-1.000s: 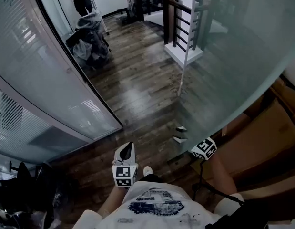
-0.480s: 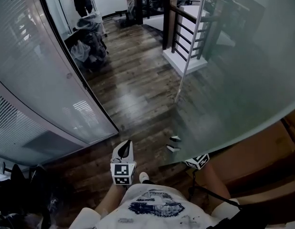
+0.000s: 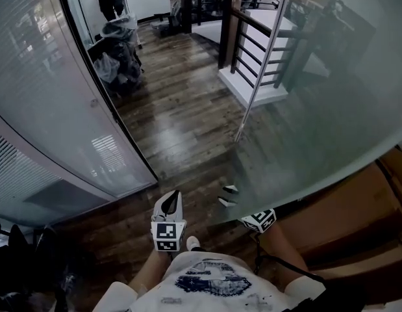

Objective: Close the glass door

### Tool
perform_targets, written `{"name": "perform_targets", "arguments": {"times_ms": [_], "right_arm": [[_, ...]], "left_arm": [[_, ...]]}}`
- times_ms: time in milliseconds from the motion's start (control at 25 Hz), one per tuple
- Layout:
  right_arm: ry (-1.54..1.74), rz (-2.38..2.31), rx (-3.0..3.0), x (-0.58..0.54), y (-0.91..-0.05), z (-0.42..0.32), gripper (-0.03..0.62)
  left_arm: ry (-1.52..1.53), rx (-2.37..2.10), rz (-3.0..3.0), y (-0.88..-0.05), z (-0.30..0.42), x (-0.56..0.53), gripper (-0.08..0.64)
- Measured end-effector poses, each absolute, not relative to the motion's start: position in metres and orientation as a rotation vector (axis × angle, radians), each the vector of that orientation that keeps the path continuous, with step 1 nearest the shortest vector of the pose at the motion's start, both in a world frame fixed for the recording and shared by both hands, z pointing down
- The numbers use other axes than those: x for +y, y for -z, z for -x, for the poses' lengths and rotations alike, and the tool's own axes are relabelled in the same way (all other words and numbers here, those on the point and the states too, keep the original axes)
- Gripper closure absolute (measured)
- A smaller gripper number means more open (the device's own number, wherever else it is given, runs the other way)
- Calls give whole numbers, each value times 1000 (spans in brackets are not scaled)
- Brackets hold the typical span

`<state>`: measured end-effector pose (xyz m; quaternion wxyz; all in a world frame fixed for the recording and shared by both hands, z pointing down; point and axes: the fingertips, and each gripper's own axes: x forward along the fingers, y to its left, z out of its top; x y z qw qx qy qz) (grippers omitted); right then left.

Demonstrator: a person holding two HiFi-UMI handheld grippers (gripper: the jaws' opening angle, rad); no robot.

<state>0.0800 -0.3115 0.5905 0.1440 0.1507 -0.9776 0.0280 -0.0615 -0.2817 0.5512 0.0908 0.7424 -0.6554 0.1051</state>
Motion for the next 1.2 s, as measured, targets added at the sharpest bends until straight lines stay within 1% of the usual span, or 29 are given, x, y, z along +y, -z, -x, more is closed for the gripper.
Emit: {"name": "perform_targets", "arguments": {"times_ms": [120,320,480,760,1200], "right_arm": [[-59,-454,-2810,-315,-591,-72,446],[-17,-473,-2784,-320,-594,-55,448],[6,-473,-2781,-324,-591,-41,448],[1,-527,-2745,-337,-593,-8,448],[11,-611,-2756,-360,-591,43,448]], "left_arm": [[-276,-1965,-2190,-544,70,-281,557],[-277,-1993,-2130,-564,97,-271,557],[-245,-2039,-2090,-558,117,-263,557],[-214,-2132,-1964,-564,169,-238,557],[-193,-2205,-1859,-568,203,-219,557]]}}
